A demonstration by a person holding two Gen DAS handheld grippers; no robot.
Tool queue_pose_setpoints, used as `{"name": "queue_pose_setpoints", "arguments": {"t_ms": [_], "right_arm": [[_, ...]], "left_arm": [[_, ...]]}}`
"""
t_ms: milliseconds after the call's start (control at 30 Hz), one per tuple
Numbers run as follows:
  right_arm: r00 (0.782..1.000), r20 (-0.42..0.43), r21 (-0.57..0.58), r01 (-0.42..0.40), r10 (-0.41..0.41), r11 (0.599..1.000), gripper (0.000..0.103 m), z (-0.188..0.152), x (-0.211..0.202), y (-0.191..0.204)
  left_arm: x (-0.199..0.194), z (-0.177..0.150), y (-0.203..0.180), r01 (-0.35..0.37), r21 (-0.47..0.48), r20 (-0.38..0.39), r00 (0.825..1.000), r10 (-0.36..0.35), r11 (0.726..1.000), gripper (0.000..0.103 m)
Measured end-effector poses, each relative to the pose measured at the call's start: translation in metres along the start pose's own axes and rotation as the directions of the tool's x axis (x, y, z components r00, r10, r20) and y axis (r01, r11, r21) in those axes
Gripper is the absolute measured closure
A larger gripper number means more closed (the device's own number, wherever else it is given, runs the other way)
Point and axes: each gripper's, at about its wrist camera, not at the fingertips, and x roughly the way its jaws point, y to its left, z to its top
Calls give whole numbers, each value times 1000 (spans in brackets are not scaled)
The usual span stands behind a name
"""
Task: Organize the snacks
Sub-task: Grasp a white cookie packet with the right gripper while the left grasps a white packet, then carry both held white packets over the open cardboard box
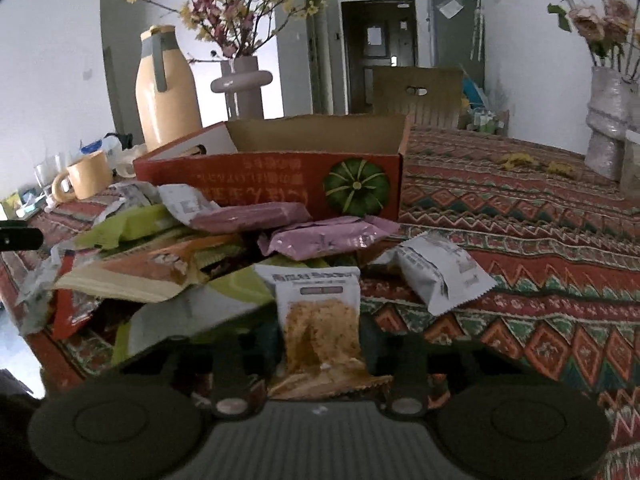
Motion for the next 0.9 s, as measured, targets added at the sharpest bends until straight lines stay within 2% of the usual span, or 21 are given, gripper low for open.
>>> {"name": "queue_pose_setpoints", "arguments": {"t_ms": [200,367,533,733,833,900], "right_arm": [[993,77,57,81,-85,995,67,-13,-28,9],[976,138,148,149,-169,978,67,-20,-47,13],[961,157,208,191,-226,959,67,-25,-56,16],[951,161,253,219,-265,942,67,-28,-59,25],[948,155,265,232,-279,936,67,-29,-60,29],[947,152,269,235,-282,934,67,-28,-59,32]], "left_arm": [[7,-3,17,-7,23,-55,998,8,1000,0],[5,-13,25,14,74,-95,995,-7,997,0],[5,-20,26,48,105,-113,993,-36,993,0],[17,-24,23,111,118,-144,985,-94,987,9],[25,-24,21,135,125,-160,981,-114,983,18],[30,-24,21,158,122,-175,975,-135,980,29]]}}
